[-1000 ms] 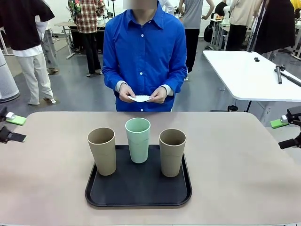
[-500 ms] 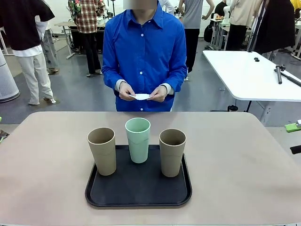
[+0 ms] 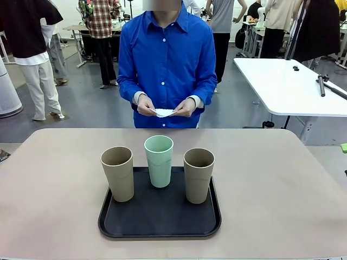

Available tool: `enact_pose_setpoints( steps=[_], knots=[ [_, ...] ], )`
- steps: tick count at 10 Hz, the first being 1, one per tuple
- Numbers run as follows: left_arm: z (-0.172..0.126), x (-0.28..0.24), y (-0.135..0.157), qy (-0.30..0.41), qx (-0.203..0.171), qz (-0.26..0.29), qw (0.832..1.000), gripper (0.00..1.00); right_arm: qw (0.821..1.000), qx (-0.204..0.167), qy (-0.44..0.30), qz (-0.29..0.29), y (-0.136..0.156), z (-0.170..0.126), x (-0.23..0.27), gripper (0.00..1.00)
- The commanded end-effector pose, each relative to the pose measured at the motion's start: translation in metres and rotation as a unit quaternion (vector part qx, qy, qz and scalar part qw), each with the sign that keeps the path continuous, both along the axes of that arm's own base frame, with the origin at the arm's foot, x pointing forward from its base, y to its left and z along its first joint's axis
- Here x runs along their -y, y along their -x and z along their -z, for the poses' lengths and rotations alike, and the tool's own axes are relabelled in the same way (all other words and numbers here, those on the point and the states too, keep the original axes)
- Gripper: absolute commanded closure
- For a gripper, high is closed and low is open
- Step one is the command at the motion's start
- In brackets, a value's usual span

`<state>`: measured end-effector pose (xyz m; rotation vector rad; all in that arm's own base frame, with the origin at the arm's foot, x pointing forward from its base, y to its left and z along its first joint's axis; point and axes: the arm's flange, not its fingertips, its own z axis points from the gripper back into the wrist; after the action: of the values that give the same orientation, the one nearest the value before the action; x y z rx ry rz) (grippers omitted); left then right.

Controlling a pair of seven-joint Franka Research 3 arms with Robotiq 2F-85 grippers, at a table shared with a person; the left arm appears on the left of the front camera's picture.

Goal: Place coasters on the table and set cups on them.
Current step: Pick up one Reusable plastic cup and place it on a coaster set by the human.

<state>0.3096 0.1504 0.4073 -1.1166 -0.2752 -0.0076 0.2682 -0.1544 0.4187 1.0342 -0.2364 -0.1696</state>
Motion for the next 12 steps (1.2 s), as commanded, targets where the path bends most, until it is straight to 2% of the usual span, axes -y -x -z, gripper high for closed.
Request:
enact_pose_setpoints(
  steps=[1,12],
  knots=[
    [0.0003,-0.0005,0.0001,0.006,0.003,0.001,1.0,0.0,1.0,-0.001,-0.003,0.001,-0.0023,0.0001,-0.0012,0.0],
    [0.0003,-0.0005,0.0001,0.006,0.003,0.001,1.0,0.0,1.0,-0.001,-0.003,0.001,-0.0023,0.0001,-0.0012,0.0]
  ],
)
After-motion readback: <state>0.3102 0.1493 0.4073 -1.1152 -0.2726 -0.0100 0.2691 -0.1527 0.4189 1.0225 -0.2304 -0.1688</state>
